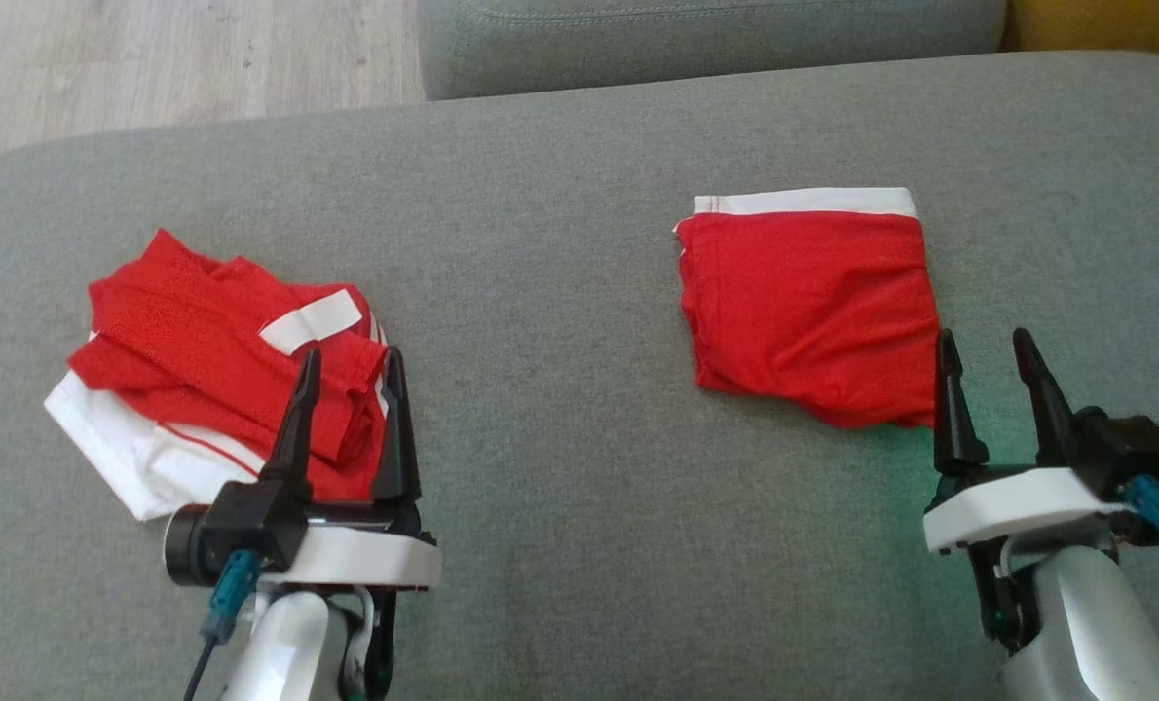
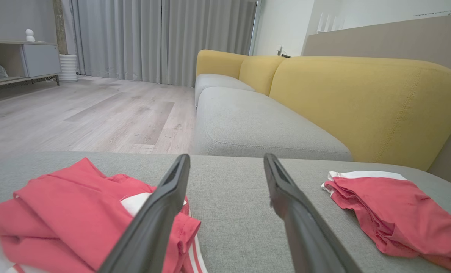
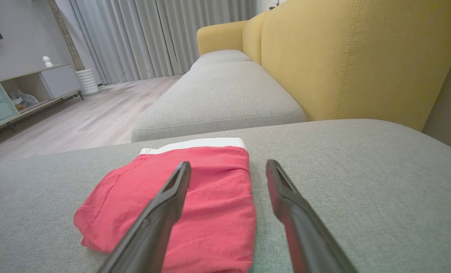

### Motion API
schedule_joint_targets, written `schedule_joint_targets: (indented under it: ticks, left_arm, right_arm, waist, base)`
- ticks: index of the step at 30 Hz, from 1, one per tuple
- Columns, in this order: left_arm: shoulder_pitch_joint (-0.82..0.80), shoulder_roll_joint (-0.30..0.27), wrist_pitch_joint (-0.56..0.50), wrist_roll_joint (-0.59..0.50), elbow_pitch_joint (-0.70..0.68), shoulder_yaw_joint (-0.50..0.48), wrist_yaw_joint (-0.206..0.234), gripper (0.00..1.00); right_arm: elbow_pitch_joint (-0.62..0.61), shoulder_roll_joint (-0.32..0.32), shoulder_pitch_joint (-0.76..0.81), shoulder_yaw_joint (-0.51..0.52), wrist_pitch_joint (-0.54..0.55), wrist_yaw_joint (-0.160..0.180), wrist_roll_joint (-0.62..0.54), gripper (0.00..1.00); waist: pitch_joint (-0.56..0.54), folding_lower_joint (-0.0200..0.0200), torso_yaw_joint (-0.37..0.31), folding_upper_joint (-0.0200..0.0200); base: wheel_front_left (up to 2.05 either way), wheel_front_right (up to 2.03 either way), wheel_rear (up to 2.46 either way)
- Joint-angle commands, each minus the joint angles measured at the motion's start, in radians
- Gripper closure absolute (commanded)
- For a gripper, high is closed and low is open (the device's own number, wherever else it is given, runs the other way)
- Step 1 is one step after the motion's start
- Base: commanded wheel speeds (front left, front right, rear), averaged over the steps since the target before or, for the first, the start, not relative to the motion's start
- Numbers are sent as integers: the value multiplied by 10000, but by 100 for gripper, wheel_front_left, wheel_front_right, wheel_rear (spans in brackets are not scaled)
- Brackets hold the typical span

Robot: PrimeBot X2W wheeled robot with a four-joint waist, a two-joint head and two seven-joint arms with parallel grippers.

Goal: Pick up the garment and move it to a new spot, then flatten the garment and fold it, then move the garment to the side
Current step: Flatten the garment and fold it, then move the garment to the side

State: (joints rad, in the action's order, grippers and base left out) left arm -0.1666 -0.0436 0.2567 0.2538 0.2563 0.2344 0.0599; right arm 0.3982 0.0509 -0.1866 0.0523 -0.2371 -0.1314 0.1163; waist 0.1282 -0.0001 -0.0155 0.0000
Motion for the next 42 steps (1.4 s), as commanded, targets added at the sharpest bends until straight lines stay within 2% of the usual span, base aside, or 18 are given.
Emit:
schedule_joint_targets:
  ticks: [1,7,16,23,26,27,28,31,36,39,42]
  left_arm:
    - [-223,-66,51,-95,-293,-298,-56,0]
    - [-384,-66,51,-135,-362,-146,-112,0]
    - [-719,-66,51,-171,-296,62,-202,0]
    - [-1004,-66,51,-43,-304,305,-154,0]
    - [-1114,-66,51,-49,-294,353,-114,0]
    - [-1122,-66,51,-51,-293,344,-108,0]
    - [-1124,-66,51,-54,-291,327,-106,0]
    - [-1088,-66,51,-92,-251,239,-101,0]
    - [-1046,-66,51,-96,-224,149,-110,0]
    - [-1037,-66,51,-79,-258,134,-105,0]
    - [-1065,-66,51,-67,-287,167,-108,0]
  right_arm:
    - [-383,-5,-215,-219,33,7,58,0]
    - [-422,-6,-584,40,319,7,-252,0]
    - [688,-6,-1827,775,1445,7,-767,0]
    - [2193,-6,-2847,1735,2190,7,-736,0]
    - [2991,-6,-3184,1714,2626,7,-833,0]
    - [3123,-6,-3233,1655,2668,7,-870,13]
    - [3207,-6,-3278,1584,2651,7,-965,100]
    - [3345,84,-3363,1397,2485,7,-1377,100]
    - [3270,617,-3474,914,2282,7,-2095,100]
    - [3110,1152,-3563,530,2367,7,-2279,100]
    - [2964,1953,-3583,108,2581,7,-2312,100]
  waist:
    - [36,1,41,0]
    - [417,1,241,0]
    - [1091,1,700,0]
    - [1490,1,1055,0]
    - [1595,1,1148,0]
    - [1603,1,1150,0]
    - [1604,1,1142,0]
    - [1516,1,1058,0]
    - [1271,1,841,0]
    - [1206,1,700,0]
    - [1215,1,634,0]
  base:
    - [0,0,0]
    - [0,0,0]
    - [0,0,0]
    - [0,0,0]
    - [0,0,0]
    - [0,0,0]
    - [0,0,0]
    - [0,0,0]
    - [0,0,0]
    - [0,0,0]
    - [0,0,0]
